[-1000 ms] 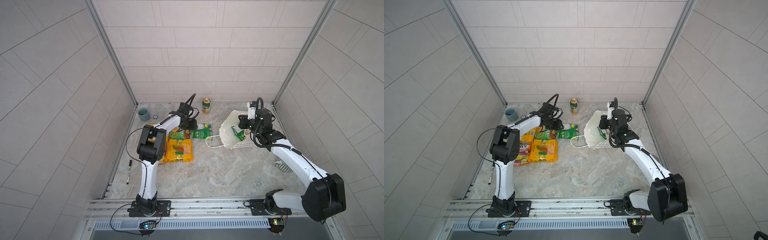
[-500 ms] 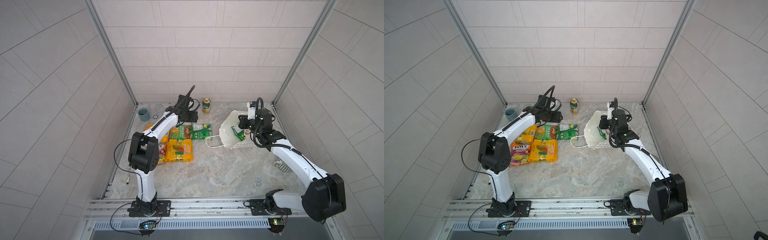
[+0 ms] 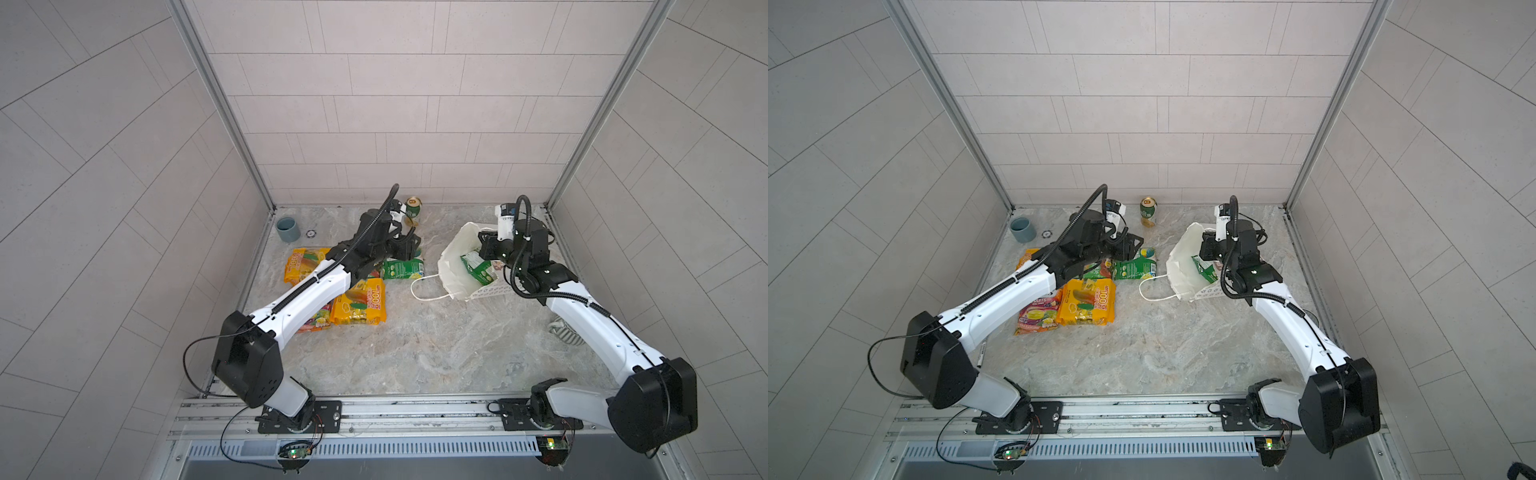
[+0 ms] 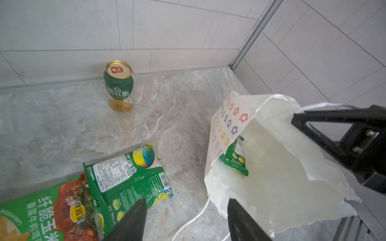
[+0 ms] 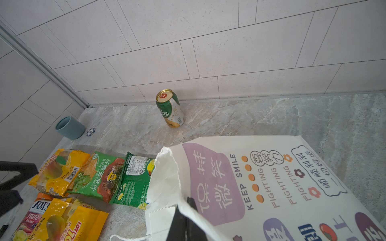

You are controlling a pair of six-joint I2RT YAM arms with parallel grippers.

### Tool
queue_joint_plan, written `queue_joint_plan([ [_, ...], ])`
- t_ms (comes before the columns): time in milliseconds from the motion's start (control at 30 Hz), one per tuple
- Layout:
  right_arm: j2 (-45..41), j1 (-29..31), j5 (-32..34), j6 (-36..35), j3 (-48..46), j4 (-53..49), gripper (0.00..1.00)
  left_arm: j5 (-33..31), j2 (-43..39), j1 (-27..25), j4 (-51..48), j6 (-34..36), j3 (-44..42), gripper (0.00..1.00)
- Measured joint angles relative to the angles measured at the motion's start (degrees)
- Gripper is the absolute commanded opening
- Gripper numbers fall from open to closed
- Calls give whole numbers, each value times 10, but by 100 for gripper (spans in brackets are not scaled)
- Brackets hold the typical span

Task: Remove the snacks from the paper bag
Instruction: 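Move the left gripper back toward the bag opening held by the right gripper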

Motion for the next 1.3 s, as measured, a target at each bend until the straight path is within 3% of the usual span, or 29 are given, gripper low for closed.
queue_joint_plan([
  [233, -60, 0, 2, -11, -2, -31, 0, 25, -46, -11, 2, 38, -38, 64],
  [400, -95, 10, -38, -12, -49, -4, 0, 35, -79, -36, 3, 79, -38, 62],
  [600, -105, 46, -80, -16, -136, 67, 0, 50, -71, -73, 23, 85, -72, 62],
  [733, -87, 56, -94, -16, -144, 90, 0, 47, -49, -119, 46, 118, -110, 63],
  [867, -79, 58, -108, -16, -140, 94, 0, 56, -9, -144, 79, 182, -130, 63],
  [1300, -88, 59, -145, -19, -119, 83, 0, 61, 88, -148, 161, 447, -131, 66],
])
